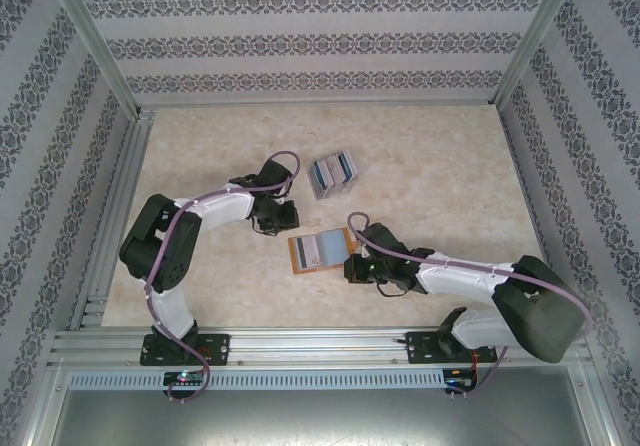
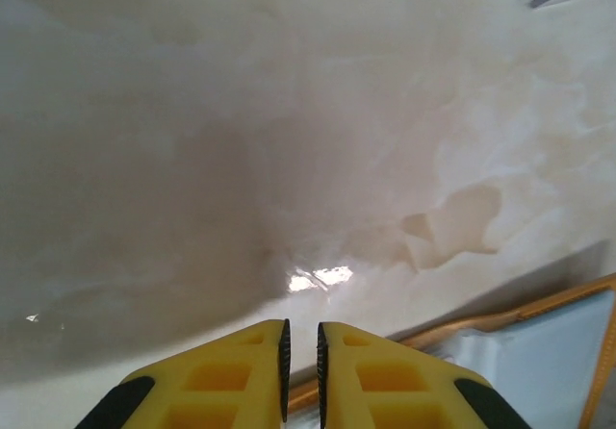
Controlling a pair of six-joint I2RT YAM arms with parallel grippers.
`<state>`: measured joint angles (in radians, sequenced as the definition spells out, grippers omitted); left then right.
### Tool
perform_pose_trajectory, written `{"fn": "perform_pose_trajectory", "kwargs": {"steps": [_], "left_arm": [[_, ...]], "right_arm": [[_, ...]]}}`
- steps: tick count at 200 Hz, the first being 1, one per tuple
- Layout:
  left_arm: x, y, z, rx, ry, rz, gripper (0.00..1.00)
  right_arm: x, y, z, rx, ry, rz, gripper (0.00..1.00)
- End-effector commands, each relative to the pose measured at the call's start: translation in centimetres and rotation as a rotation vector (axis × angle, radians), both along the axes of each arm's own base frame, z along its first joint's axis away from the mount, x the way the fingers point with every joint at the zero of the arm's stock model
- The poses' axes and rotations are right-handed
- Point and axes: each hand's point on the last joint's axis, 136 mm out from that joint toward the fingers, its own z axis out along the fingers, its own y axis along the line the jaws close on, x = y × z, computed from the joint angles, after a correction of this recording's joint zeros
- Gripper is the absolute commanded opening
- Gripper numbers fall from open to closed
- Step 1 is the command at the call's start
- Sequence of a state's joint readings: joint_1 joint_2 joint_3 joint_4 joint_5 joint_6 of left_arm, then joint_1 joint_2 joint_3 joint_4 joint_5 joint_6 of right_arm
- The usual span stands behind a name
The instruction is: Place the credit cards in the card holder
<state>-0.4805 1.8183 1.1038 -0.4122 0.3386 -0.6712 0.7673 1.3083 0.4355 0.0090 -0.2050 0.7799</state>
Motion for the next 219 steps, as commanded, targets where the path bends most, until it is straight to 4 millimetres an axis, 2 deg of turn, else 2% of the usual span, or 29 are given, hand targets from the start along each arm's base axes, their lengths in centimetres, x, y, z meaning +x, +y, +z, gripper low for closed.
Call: {"fn": "perform_pose_trajectory", "kwargs": {"steps": [1, 26, 63, 79, 97, 132, 176, 199, 219], "left_arm": [[-0.5, -0.1, -0.1, -0.033, 0.014, -0.024, 0.16], [-2.1, 0.5, -0.4, -0.036, 0.034, -0.016, 0.13], [-5.3, 2.6, -0.2, -0.013, 0.050, 0.019, 0.12], [-6.6, 3.1, -0.4, -0.021, 0.059, 0.043, 0.12], [-7.8, 3.1, -0.6, -0.061, 0.077, 0.070, 0.12], [-9.5, 3.1, -0.9, -0.072, 0.090, 0.085, 0.12], [-10.9, 1.9, -1.9, -0.104, 0.105, 0.095, 0.12], [-10.5, 1.1, -1.1, -0.106, 0.086, 0.073, 0.12], [-9.9, 1.4, 0.2, -0.068, 0.060, 0.062, 0.13]], "right_arm": [[1.7, 0.2, 0.0, -0.013, -0.030, -0.037, 0.07], [3.8, 0.9, 0.3, -0.045, -0.071, -0.042, 0.07], [7.7, 1.6, 0.8, -0.098, -0.127, -0.066, 0.07], [9.4, 3.0, 0.6, -0.089, -0.127, -0.038, 0.07], [10.7, 5.7, 0.5, -0.060, -0.108, 0.025, 0.07], [11.7, 10.6, 0.1, 0.007, -0.062, 0.128, 0.07], [12.8, 14.9, 0.7, 0.060, -0.030, 0.225, 0.07], [13.1, 15.8, 1.4, 0.066, -0.038, 0.251, 0.07], [13.6, 15.2, 2.8, 0.047, -0.060, 0.261, 0.08]]}}
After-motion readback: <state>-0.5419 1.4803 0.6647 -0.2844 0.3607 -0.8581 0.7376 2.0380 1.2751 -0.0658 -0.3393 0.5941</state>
